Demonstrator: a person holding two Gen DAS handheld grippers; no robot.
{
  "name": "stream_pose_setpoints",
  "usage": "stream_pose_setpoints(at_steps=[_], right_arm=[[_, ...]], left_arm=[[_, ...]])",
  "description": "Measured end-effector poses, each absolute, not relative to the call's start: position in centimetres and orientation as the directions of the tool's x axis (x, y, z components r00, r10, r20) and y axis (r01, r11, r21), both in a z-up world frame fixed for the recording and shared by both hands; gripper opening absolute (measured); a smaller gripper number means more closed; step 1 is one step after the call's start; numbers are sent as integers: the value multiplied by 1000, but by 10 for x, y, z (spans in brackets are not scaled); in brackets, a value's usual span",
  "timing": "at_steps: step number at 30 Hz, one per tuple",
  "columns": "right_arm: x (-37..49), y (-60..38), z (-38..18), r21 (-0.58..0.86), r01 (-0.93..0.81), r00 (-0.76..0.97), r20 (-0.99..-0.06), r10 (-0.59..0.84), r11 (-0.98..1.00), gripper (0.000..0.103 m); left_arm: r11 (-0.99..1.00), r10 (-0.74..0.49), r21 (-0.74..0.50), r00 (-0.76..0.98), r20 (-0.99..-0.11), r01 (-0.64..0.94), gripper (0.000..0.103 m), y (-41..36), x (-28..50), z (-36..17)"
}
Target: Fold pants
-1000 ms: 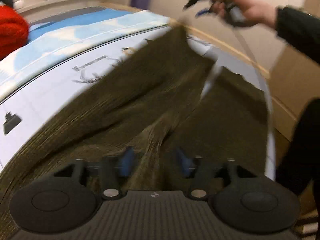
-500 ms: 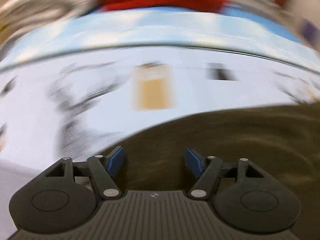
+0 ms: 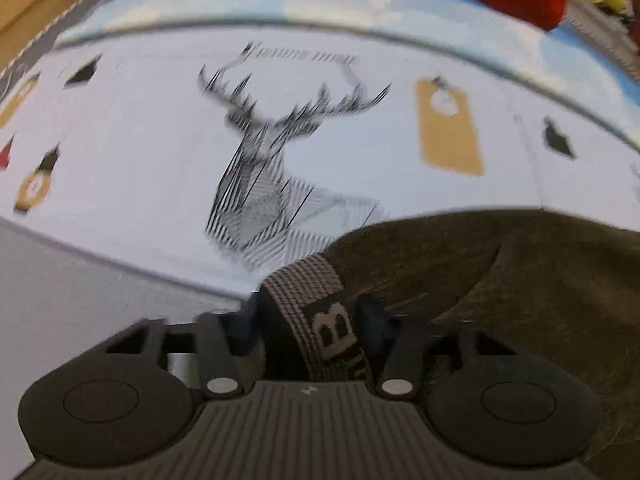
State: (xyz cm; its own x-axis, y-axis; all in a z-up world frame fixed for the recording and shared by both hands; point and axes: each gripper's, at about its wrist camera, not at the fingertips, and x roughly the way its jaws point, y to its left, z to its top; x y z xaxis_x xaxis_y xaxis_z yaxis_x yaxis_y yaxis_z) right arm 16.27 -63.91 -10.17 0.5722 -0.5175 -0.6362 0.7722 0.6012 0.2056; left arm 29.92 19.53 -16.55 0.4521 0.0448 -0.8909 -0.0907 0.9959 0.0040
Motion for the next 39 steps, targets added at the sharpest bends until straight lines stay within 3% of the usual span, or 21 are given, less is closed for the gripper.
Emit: stream_pose_setpoints(at_steps=[2, 4, 8, 10, 12, 17, 22, 25, 28, 31, 32, 33, 36, 39], right_arm=[[162, -646, -108, 201, 773, 566, -649, -509, 602, 7], [165, -654, -122, 202, 780, 528, -721, -449, 592, 10], [168, -650, -122, 136, 793, 470, -756, -455, 594, 28], [167, -642, -112, 109, 796, 465, -739, -487, 595, 37], [163, -632, -97, 94, 802, 466, -717, -519, 590, 38], [145, -605, -45, 110, 771, 549, -614, -567, 628, 41], [115, -561, 9, 188, 603, 727, -531, -437, 775, 41], [86, -527, 38, 190, 473, 814, -468, -345, 860, 41], [51, -496, 56, 174, 356, 864, -437, -252, 918, 43], [16, -475, 60, 165, 289, 880, -434, -194, 943, 48], [4, -470, 57, 166, 283, 878, -440, -185, 945, 48], [-5, -468, 53, 164, 279, 872, -455, -179, 946, 48], [-20, -468, 46, 151, 329, 833, -512, -211, 932, 48], [-24, -474, 45, 127, 366, 823, -506, -257, 922, 48]], left_arm=[[998, 62, 58, 548, -834, -24, 43, 184, 296, -155], [995, 91, 98, 618, -781, -22, 43, 179, 293, -143], [995, 95, 76, 553, -828, -57, 51, 185, 299, -149], [992, 124, 113, 546, -829, -52, 52, 182, 299, -146], [986, 168, 142, 560, -811, -90, 59, 180, 298, -133], [983, 78, -42, 610, -788, -180, 62, 192, 276, -92], [980, 34, -92, 607, -794, -174, 62, 191, 235, -47], [992, -11, -87, 638, -770, -89, 62, 187, 194, -26], [997, -66, -78, 644, -762, 9, 55, 184, 152, -25], [996, -84, -72, 596, -799, 43, 33, 185, 124, -49], [996, -87, -69, 555, -827, 54, 21, 185, 120, -59], [996, -88, -60, 533, -842, 70, 17, 185, 115, -67], [995, -78, -32, 515, -854, 98, 17, 193, 102, -78], [991, -128, -134, 498, -858, 25, 17, 218, 98, -87]])
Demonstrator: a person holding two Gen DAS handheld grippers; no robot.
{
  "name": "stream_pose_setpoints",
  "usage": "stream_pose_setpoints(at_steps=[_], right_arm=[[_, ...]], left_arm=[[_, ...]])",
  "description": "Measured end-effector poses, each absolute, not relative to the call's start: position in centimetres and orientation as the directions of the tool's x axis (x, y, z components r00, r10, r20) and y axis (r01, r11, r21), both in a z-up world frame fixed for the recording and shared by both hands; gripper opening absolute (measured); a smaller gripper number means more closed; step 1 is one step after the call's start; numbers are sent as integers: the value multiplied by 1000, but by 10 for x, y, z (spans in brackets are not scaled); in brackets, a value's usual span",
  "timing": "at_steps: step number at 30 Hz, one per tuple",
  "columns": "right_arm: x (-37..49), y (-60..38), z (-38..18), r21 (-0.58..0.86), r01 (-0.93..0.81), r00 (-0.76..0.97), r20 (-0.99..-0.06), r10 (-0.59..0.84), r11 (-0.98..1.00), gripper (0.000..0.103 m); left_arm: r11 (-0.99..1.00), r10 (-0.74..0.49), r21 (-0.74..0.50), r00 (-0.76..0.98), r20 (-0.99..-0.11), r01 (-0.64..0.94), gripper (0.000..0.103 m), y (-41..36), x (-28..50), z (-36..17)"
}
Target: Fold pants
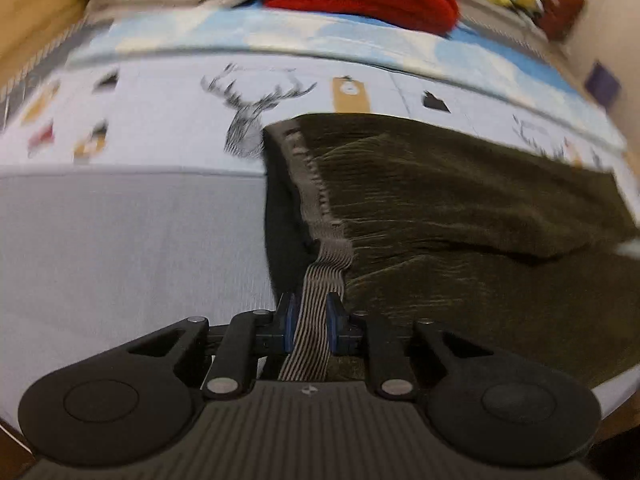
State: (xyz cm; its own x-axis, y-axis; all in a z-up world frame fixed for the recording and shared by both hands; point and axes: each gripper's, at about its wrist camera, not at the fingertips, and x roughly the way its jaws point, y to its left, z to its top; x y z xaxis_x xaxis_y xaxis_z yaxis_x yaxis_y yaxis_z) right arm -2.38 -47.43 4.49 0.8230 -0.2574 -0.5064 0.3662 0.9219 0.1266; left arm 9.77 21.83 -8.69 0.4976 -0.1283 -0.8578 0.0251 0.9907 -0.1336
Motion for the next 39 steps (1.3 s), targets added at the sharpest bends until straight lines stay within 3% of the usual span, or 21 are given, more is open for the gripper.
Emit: stream_pose_setpoints(at_steps=[1, 4, 6, 8, 11, 14, 17, 20, 21, 23, 30, 35, 39], right_arm=[[-24, -476, 43, 110, 382, 814, -511, -277, 918, 48], [-23, -483, 32, 133, 398, 789, -555, -265, 908, 48], [-22, -488, 25, 152, 412, 776, -576, -258, 899, 48], [-20, -493, 20, 157, 428, 758, -599, -259, 890, 48], [-21, -500, 13, 176, 459, 735, -625, -261, 871, 48], [-19, -507, 5, 173, 487, 705, -657, -268, 856, 48], [-16, -510, -1, 158, 502, 680, -680, -275, 851, 48], [-14, -510, -5, 145, 505, 669, -689, -279, 851, 48], [-13, -509, -5, 143, 504, 668, -690, -279, 852, 48], [-12, -508, -5, 139, 495, 670, -689, -275, 857, 48], [-6, -505, -3, 126, 472, 673, -691, -264, 873, 48], [-3, -505, -5, 111, 458, 665, -701, -258, 882, 48], [-3, -507, -6, 107, 442, 664, -707, -245, 890, 48]], left_arm=[[987, -142, -162, 482, -865, -1, 18, 226, 99, -92], [975, -155, -206, 417, -895, -79, 32, 242, 102, -110], [973, -178, -220, 370, -912, -74, 57, 243, 107, -121], [982, -164, -186, 346, -924, -31, 71, 239, 110, -130], [997, -81, -71, 311, -947, 43, 71, 226, 113, -144], [994, -87, -62, 299, -950, 90, 70, 223, 114, -151], [986, -127, -93, 268, -955, 137, 53, 218, 116, -156], [973, -88, -22, 282, -955, 230, 41, 205, 111, -157], [967, -88, -11, 296, -951, 254, 30, 203, 108, -154], [962, -113, -23, 321, -940, 271, 23, 206, 103, -146], [985, -89, -25, 380, -921, 171, 22, 233, 89, -125], [967, 9, 95, 341, -940, 235, 32, 215, 80, -130], [970, -121, 0, 483, -868, 242, 32, 211, 76, -98]])
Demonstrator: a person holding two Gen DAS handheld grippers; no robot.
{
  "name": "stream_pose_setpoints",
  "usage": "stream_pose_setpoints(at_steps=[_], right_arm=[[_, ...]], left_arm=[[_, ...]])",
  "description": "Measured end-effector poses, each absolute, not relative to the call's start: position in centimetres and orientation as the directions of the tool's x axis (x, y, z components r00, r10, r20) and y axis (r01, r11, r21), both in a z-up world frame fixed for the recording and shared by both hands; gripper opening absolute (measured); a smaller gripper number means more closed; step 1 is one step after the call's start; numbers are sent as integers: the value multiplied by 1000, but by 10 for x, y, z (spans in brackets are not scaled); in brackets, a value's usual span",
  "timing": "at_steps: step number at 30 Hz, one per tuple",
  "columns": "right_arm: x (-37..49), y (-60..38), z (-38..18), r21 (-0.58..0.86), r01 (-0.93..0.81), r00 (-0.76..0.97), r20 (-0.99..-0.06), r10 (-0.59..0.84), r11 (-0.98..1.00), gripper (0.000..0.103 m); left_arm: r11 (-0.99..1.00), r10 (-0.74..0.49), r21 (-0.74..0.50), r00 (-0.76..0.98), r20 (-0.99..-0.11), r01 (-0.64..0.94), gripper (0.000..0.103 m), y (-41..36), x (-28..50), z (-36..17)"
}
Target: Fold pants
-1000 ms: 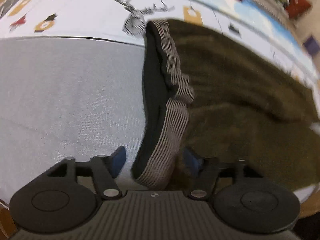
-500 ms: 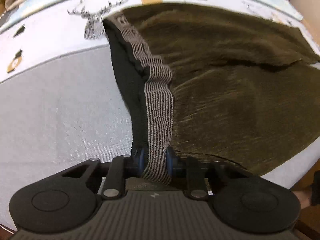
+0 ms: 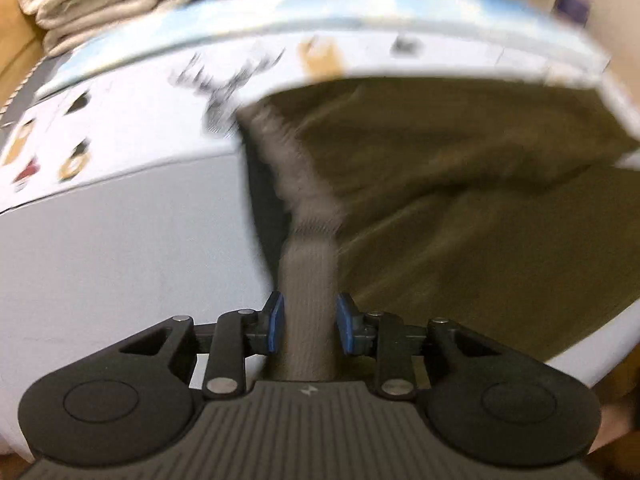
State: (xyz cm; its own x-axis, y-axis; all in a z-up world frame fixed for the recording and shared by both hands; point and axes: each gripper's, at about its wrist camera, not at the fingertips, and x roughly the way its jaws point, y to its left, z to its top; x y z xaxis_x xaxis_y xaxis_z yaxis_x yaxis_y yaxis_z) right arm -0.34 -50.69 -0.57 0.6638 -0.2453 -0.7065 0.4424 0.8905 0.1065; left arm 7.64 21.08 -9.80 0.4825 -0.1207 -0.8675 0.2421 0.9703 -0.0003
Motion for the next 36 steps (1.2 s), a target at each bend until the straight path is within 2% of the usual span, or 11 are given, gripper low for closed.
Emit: stream_pose_setpoints(at_steps=[3, 6, 8, 10, 12, 13, 17, 20, 27, 31, 36], right_arm=[[-2, -506, -6, 96, 430, 660, -712, -240, 897, 48], [-3, -503, -6, 93, 419, 664, -710, -235, 903, 48], [-4, -502, -5, 88, 409, 667, -708, -232, 908, 48], [-4, -500, -5, 83, 399, 671, -705, -230, 913, 48], [-3, -499, -5, 77, 392, 673, -704, -228, 917, 48], [-2, -499, -5, 77, 391, 673, -704, -228, 917, 48], [5, -494, -1, 117, 388, 692, -693, -205, 914, 48], [10, -481, 5, 156, 360, 723, -670, -169, 920, 48], [26, -436, 17, 167, 250, 774, -626, -94, 954, 49], [35, -412, 23, 177, 191, 802, -595, -49, 965, 49], [44, -376, 27, 58, 109, 838, -542, -60, 992, 48]], left_arm=[[942, -171, -25, 416, -893, 333, 34, 191, 78, -111], [901, 7, 110, 241, -971, 420, 31, 176, 76, -158], [876, 1, 137, 283, -959, 462, 34, 167, 74, -150], [911, -58, 82, 322, -945, 404, 35, 169, 78, -133], [929, -104, 51, 390, -915, 366, 48, 168, 82, -115], [937, -104, 53, 420, -901, 345, 51, 165, 84, -108], [952, -51, 117, 523, -851, 282, 71, 150, 87, -88], [952, -16, 165, 579, -815, 259, 81, 139, 86, -74], [953, 28, 207, 612, -790, 223, 82, 124, 78, -47], [963, 16, 179, 621, -784, 200, 84, 116, 80, -39], [970, 31, 169, 596, -803, 177, 83, 114, 96, -62]])
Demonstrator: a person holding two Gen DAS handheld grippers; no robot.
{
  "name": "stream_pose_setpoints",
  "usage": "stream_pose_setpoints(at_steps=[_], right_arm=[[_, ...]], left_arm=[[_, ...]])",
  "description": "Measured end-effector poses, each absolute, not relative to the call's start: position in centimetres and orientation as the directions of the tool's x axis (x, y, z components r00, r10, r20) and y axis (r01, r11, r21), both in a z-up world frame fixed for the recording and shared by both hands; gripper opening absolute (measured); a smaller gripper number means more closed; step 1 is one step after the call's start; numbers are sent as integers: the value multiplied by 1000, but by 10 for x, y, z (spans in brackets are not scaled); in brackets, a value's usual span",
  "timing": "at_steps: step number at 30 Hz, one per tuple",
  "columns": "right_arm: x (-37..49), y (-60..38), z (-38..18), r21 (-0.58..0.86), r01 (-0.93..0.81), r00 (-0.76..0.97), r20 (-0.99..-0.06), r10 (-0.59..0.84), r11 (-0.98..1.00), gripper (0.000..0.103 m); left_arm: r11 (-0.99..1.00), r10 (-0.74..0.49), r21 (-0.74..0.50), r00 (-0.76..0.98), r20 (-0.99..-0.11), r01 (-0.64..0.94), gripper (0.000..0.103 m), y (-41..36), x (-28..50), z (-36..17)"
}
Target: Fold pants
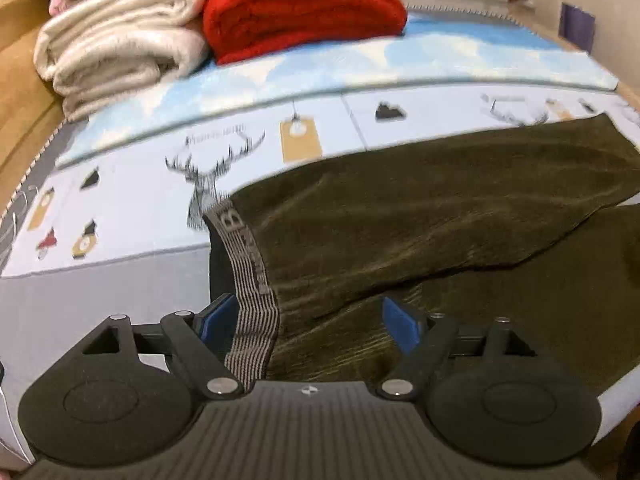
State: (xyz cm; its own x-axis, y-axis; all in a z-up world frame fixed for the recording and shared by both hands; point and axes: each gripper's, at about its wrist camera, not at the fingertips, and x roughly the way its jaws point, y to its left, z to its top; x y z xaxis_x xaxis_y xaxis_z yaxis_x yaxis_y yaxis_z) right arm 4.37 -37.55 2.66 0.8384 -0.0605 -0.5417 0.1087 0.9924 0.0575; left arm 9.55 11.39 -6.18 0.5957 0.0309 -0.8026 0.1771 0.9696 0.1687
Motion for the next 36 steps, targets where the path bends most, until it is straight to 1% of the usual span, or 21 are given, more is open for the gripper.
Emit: stream_pose_setpoints(at_steps=[4, 5, 7, 8, 9, 10, 11, 12, 16, 19, 20, 22, 23, 24, 25, 27, 28, 29, 30, 34, 36], right_arm=[[54, -350, 25, -60, 52, 857, -509, -75, 997, 48], [56, -345, 25, -79, 36, 864, -499, -71, 996, 48], [61, -336, 24, -117, 9, 872, -484, -65, 993, 47], [62, -333, 23, -134, -1, 876, -479, -64, 991, 47], [64, -331, 23, -145, -8, 879, -473, -62, 989, 47], [64, -329, 24, -149, -13, 881, -469, -59, 989, 47], [66, -329, 25, -149, -9, 884, -463, -62, 989, 46], [67, -329, 26, -145, -2, 887, -458, -66, 989, 45], [73, -338, 29, -92, 38, 888, -454, -75, 995, 44], [77, -341, 27, -78, 47, 882, -465, -78, 996, 44], [78, -341, 26, -78, 45, 879, -471, -76, 996, 44], [80, -340, 23, -84, 35, 872, -485, -71, 996, 45], [80, -340, 22, -88, 26, 867, -493, -66, 996, 46], [81, -339, 20, -94, 18, 864, -500, -63, 995, 47], [82, -339, 19, -103, 11, 858, -510, -62, 995, 47], [85, -339, 15, -118, 6, 845, -531, -68, 993, 48], [86, -341, 13, -115, 4, 837, -543, -67, 993, 48], [87, -342, 12, -109, 4, 832, -551, -64, 994, 48], [88, -344, 11, -104, 7, 827, -558, -64, 995, 48], [92, -348, 6, -106, 18, 812, -578, -76, 994, 48], [94, -349, 5, -106, 18, 806, -587, -77, 994, 48]], left_arm=[[968, 27, 175, 617, -787, 181, 81, 113, 116, -74], [968, 25, 173, 621, -783, 180, 77, 114, 122, -76], [971, 18, 162, 621, -784, 176, 66, 116, 135, -80], [973, 11, 152, 622, -783, 175, 56, 117, 142, -81], [975, 2, 141, 627, -779, 172, 42, 119, 150, -82], [978, -6, 127, 631, -776, 167, 34, 121, 157, -82], [982, -10, 113, 632, -775, 154, 24, 124, 165, -82], [985, -6, 103, 635, -772, 135, 22, 126, 174, -83], [990, 50, 124, 655, -754, 68, 22, 124, 208, -90], [993, 33, 99, 667, -744, 62, 23, 123, 233, -96], [994, 30, 93, 675, -737, 59, 25, 123, 241, -98], [994, 66, 106, 683, -727, 17, 37, 125, 260, -103], [994, 76, 105, 690, -720, 1, 45, 126, 268, -105], [995, 77, 100, 696, -714, -7, 51, 128, 276, -108], [996, 70, 87, 694, -716, -11, 54, 130, 285, -111], [998, 56, 60, 682, -729, -19, 71, 133, 300, -118], [998, 54, 59, 682, -729, -16, 74, 133, 305, -122], [998, 50, 64, 683, -728, -5, 80, 132, 309, -125], [998, 39, 67, 681, -731, 15, 83, 130, 312, -128], [988, -21, 84, 658, -753, 128, 84, 119, 319, -144], [982, -15, 112, 647, -762, 154, 85, 114, 320, -153]])
